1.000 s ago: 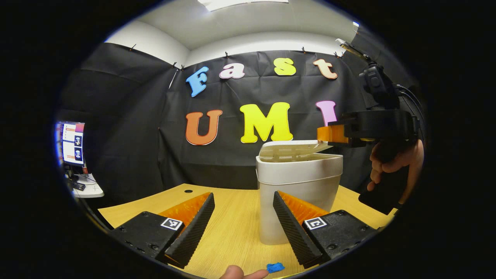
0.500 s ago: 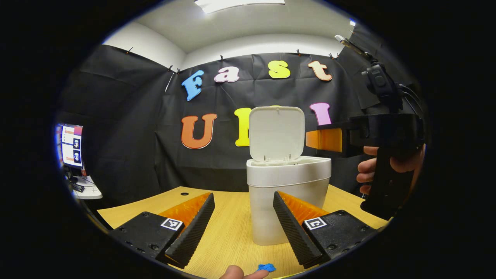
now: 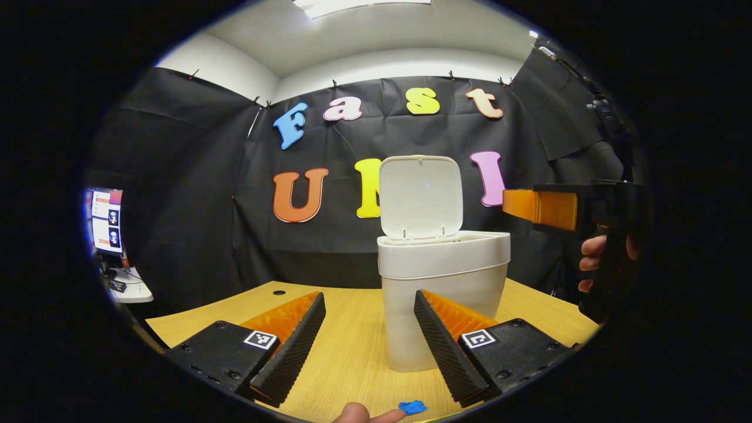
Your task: Press the lid of the desktop garbage bin to open it, pick up the crumpled paper on the desktop and throw it into the bin, then pick up the pop can on the desktop and drop it into the bin, and finally close the garbage bin lid.
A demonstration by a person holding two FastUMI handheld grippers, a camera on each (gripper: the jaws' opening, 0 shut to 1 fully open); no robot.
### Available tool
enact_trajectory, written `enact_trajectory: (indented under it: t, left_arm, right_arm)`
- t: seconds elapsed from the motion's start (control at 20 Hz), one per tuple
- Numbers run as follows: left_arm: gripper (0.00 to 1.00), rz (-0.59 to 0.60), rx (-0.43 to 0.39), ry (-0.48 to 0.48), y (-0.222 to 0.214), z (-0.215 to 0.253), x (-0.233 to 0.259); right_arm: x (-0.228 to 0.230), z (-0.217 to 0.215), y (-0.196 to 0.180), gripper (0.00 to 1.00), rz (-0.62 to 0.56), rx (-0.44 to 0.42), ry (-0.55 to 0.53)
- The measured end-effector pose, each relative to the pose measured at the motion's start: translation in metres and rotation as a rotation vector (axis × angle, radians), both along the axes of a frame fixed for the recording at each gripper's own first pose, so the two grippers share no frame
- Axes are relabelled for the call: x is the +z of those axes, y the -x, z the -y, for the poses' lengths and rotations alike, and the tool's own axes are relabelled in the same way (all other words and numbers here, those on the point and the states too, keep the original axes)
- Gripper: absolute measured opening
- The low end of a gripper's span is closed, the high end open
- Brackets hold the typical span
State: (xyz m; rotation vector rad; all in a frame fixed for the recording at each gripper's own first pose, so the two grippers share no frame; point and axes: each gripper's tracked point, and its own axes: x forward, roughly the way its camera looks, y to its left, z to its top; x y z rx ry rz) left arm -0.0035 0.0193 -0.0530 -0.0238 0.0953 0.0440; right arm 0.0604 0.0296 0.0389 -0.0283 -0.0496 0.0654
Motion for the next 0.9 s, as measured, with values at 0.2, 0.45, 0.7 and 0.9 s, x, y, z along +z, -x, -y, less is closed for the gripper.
enact_trajectory:
  t: [0.2,0.45,0.7,0.9]
  left_arm:
    - [0.98,-0.042,-0.022,0.001,0.000,0.011,-0.019]
    - [0.98,-0.105,-0.059,0.001,0.005,0.027,-0.042]
    - [0.98,-0.233,-0.097,0.031,0.019,0.041,-0.082]
    - [0.98,-0.331,-0.121,0.059,0.040,0.052,-0.121]
  right_arm:
    - [-0.015,0.010,0.011,0.94,-0.004,0.000,0.007]
    - [-0.047,0.030,0.015,0.94,-0.063,-0.016,-0.042]
    - [-0.075,0.045,0.020,0.94,-0.122,-0.032,-0.088]
    - [-0.100,0.060,0.032,0.93,-0.156,-0.054,-0.074]
